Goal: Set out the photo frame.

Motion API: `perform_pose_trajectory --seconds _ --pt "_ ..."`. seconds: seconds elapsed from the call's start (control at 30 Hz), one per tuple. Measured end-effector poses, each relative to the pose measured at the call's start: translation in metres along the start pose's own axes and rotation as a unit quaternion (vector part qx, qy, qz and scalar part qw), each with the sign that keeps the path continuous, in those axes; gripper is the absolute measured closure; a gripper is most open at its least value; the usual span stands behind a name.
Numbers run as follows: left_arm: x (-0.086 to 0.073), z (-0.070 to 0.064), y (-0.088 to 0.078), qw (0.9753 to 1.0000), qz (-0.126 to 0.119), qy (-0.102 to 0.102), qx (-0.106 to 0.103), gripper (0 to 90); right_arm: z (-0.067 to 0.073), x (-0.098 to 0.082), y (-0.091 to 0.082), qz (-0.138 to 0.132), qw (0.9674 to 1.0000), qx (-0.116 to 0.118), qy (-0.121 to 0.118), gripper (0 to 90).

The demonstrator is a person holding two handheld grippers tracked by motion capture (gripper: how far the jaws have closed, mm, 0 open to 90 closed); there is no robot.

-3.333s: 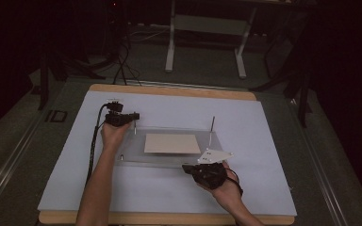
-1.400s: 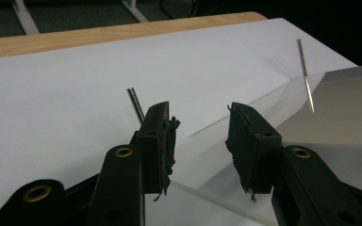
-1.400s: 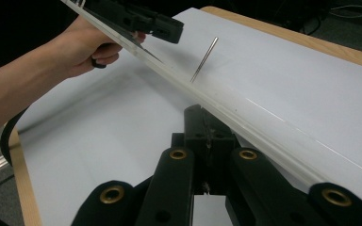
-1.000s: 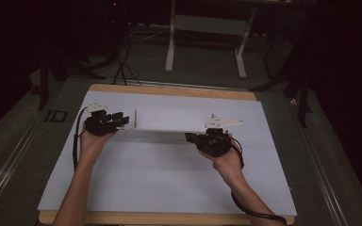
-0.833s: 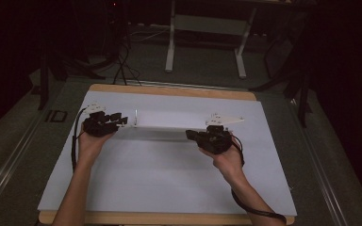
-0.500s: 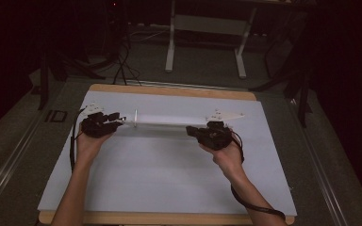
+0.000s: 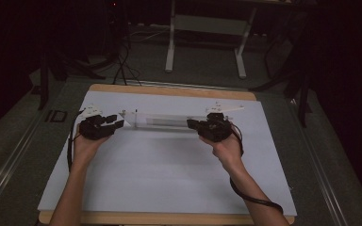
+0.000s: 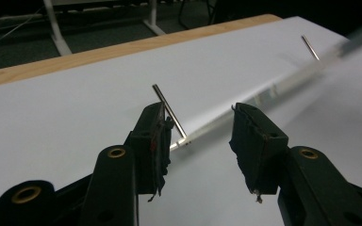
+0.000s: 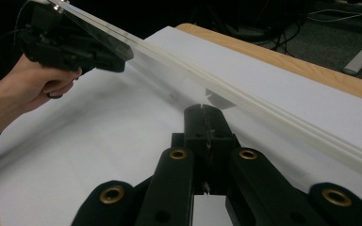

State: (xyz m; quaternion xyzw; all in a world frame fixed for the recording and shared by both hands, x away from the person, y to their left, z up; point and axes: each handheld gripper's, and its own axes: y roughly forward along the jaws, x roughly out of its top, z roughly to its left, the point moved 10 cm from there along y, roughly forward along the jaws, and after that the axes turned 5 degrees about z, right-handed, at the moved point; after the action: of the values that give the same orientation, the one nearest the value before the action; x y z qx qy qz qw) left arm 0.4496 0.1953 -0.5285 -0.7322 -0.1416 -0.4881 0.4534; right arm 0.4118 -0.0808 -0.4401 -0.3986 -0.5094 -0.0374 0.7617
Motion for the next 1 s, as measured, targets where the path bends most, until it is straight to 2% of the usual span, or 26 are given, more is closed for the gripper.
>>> perform_pose_trajectory --seconds 0.13,0.27,0.33,0.47,0.8,0.93,1.0 --pt "0.001 -0.007 0.0 0.9996 -0.001 0.025 -0.009 53.3 -0.002 0.004 0.001 0.0 1.0 -0.001 0.001 90.0" --pt "0.011 -0.016 0.004 0.9987 -0.005 0.05 -0.013 50.4 -0.004 0.006 0.003 0.001 1.0 -0.003 0.002 90.0" --pt "0.016 -0.018 0.007 0.9979 -0.007 0.064 -0.006 49.0 -0.005 0.007 0.004 0.001 1.0 -0.004 0.004 90.0" --pt "0.024 -0.025 0.014 0.9966 -0.007 0.082 -0.009 44.8 -0.007 0.008 0.005 0.002 1.0 -0.003 0.006 90.0" --pt "0.031 -0.032 0.027 0.9965 -0.026 0.075 -0.026 42.4 -0.01 0.012 0.006 -0.002 0.9999 -0.002 0.012 90.0" --pt "0.033 -0.036 0.03 0.996 -0.03 0.08 -0.026 46.1 -0.011 0.013 0.006 -0.002 0.9999 -0.003 0.012 90.0" --pt "0.035 -0.035 0.031 0.9961 -0.034 0.079 -0.018 46.3 -0.014 0.014 0.006 -0.003 0.9999 -0.008 0.015 90.0"
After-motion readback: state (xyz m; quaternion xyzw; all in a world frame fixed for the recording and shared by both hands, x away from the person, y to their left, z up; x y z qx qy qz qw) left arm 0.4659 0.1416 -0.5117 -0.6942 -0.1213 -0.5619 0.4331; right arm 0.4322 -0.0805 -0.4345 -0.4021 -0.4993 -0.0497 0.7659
